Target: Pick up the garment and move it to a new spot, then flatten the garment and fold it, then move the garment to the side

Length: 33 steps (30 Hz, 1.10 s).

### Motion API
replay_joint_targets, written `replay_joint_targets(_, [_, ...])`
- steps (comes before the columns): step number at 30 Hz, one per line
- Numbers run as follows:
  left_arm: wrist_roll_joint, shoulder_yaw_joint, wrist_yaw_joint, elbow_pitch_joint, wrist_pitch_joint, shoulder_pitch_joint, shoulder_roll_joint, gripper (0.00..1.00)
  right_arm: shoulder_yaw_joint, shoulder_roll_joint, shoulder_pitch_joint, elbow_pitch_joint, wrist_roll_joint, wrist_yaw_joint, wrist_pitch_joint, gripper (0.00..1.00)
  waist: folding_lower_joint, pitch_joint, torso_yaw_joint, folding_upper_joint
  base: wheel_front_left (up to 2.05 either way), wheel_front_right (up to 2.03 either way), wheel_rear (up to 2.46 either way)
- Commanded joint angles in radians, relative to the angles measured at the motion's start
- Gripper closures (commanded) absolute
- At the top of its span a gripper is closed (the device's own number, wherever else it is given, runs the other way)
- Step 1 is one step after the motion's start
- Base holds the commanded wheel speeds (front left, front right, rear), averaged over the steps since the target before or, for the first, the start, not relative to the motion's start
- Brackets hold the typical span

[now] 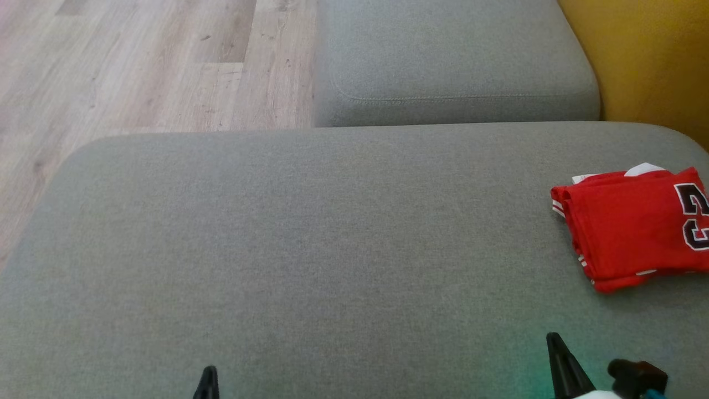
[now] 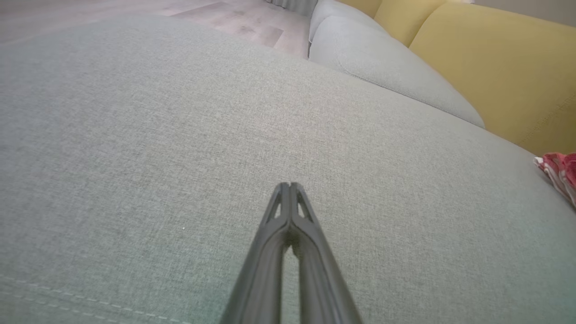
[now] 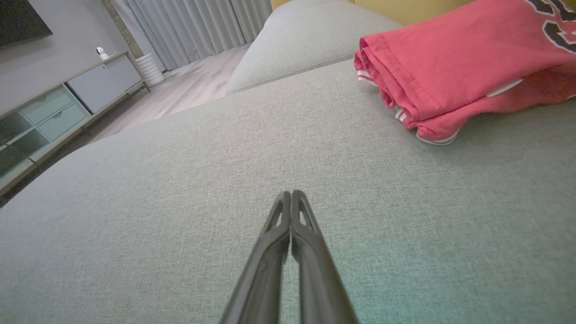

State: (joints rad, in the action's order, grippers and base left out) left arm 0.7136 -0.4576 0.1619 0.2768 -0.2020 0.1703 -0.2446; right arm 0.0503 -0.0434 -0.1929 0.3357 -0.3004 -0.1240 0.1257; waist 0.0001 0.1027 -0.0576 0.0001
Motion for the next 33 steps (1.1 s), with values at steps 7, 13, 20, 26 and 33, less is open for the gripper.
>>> replay_joint_targets(7, [0.063,0.053,-0.023,-0.027,0.020,-0.058,0.006,1.00,-0.016,-0.003,0.066,-0.038,-0.093,-0.001,-0.013,1.00,0.0000,-0.006,0.004,-0.0001,0.00,0.00,0.00])
replay_joint_targets(13, [0.118,0.086,-0.040,-0.026,0.039,-0.073,0.018,1.00,-0.025,-0.004,0.081,-0.041,-0.174,-0.001,-0.027,1.00,0.0000,-0.013,0.007,-0.0001,0.00,0.00,0.00])
replay_joint_targets(20, [0.173,0.119,-0.058,-0.027,0.057,-0.087,0.029,1.00,-0.034,-0.005,0.096,-0.045,-0.253,-0.002,-0.041,1.00,0.0000,-0.019,0.011,-0.0001,0.00,0.00,0.00])
replay_joint_targets(26, [0.220,0.147,-0.073,-0.028,0.073,-0.099,0.039,1.00,-0.041,-0.006,0.109,-0.048,-0.322,-0.002,-0.053,1.00,0.0000,-0.025,0.014,-0.0001,0.00,0.00,0.00])
replay_joint_targets(33, [0.268,0.176,-0.088,-0.028,0.089,-0.112,0.049,1.00,-0.049,-0.006,0.122,-0.051,-0.391,-0.002,-0.066,1.00,0.0000,-0.030,0.017,-0.0001,0.00,0.00,0.00])
